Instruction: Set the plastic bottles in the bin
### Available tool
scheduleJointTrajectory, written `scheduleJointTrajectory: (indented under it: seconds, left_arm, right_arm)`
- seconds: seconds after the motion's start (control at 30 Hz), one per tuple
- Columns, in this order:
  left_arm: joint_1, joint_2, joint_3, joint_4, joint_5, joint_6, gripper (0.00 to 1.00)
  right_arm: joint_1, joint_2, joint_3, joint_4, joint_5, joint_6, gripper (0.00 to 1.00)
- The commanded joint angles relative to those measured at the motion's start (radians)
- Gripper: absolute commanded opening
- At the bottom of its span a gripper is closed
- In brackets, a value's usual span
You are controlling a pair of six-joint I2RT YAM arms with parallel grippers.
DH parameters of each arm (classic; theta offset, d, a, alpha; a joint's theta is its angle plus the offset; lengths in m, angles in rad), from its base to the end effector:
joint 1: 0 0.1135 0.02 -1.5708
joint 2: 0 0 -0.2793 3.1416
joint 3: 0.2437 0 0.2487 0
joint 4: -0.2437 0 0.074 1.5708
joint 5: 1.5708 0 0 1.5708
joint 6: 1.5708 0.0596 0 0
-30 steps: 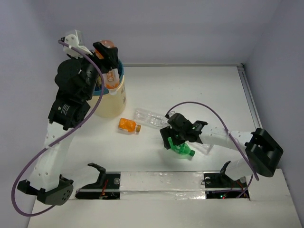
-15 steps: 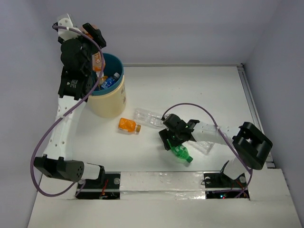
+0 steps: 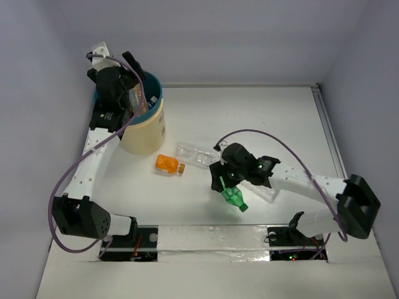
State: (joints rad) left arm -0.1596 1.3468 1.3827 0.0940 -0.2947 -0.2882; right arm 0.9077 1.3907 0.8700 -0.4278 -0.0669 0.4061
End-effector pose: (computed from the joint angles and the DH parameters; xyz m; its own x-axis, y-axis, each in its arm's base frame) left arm 0.3255 -0.0349 0.4714 0.1602 -0.3013 -0.9400 -0.0905 0.9438 -0.3179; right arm 0.1735 0.2286 0.2118 -0.7796 -0.3578 -0.5140 -0.5468 0.7890 0.2802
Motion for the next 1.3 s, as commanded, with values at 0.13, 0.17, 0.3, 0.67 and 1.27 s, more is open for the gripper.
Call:
scheduleJointTrajectory:
  seconds: [0.13, 0.17, 0.3, 0.67, 1.27]
  left_arm:
    - [0.005, -0.164, 0.015, 0.007, 0.046, -0.051, 0.94]
    - [0.005, -0.184, 0.006, -0.002, 0.052, -0.058, 0.93]
    - [0.005, -0.338, -0.063, -0.042, 0.123, -0.104, 0.85]
    - [0.005, -0.718, -0.275, -0.209, 0.29, -0.141, 0.37]
    - [0.005, -0.851, -0.321, -0.424, 0.46, -0.08, 0.53]
  right_arm:
    - [0.017, -0.145, 0.23, 0.187, -0.162, 0.029, 0.61]
    - [0.017, -0.144, 0.257, 0.234, -0.166, 0.036, 0.6]
    - [0.017, -0.101, 0.435, 0.383, -0.182, 0.079, 0.61]
    - [0.017, 0.325, 0.99, 0.724, -0.145, 0.226, 0.62]
    - [0.017, 0.967, 1.683, 0.701, 0.17, 0.231, 1.0]
